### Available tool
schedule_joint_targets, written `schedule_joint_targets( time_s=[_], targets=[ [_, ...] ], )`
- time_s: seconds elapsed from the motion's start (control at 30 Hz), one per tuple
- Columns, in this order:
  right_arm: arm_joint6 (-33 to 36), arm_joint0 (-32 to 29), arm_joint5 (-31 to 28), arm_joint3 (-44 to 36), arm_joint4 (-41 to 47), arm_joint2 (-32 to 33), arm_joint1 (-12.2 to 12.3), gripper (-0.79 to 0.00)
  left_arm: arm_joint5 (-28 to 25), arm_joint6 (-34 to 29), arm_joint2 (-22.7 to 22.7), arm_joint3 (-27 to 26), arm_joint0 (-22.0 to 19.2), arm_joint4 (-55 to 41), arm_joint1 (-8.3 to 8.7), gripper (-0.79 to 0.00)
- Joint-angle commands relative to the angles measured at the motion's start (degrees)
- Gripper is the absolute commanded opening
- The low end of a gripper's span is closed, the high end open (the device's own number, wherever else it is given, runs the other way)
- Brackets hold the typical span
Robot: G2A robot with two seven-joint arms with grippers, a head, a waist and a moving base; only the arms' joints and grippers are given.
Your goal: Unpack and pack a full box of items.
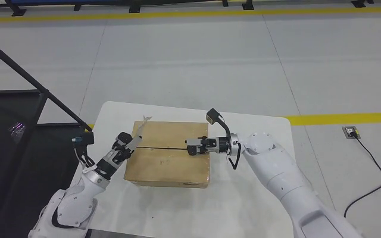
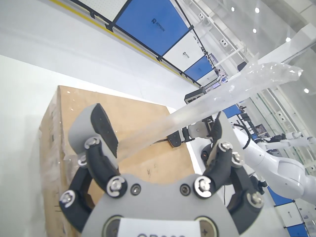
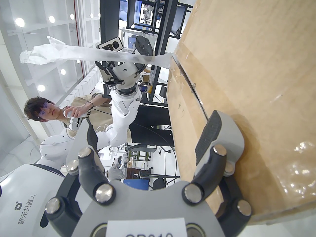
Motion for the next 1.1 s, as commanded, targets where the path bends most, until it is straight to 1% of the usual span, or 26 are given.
schedule_joint_targets(
  time_s=[0.0, 0.23, 0.5, 0.7, 0.87, 1.07],
  targets=[
    [0.00, 0.00, 0.00, 0.00, 0.00, 0.00, 0.00, 0.000, 0.45, -0.16, 0.44, 0.17, -0.41, 1.26, -0.09, 0.000],
    [0.00, 0.00, 0.00, 0.00, 0.00, 0.00, 0.00, 0.000, 2.22, 0.38, 2.91, 1.16, -1.90, 3.95, -0.65, 0.000],
    [0.00, 0.00, 0.00, 0.00, 0.00, 0.00, 0.00, 0.000, 2.91, 0.00, 4.92, 2.86, -3.77, 4.37, -1.23, 0.000],
    [-4.70, -2.17, 2.51, -4.89, -3.79, 1.35, 1.21, 0.000, 2.89, -0.27, 4.83, 3.44, -4.48, 3.27, -1.49, 0.000],
    [-10.17, -4.25, 4.42, -10.05, -9.40, 3.16, 2.75, 0.000, 2.34, -0.51, 3.36, 3.27, -4.00, 0.53, -1.54, 0.000],
    [-16.56, -7.88, 10.68, -18.71, -17.06, 5.56, 4.69, 0.000, 1.60, -2.74, -0.06, 3.02, -3.04, -5.48, -1.34, 0.000]
  ],
)
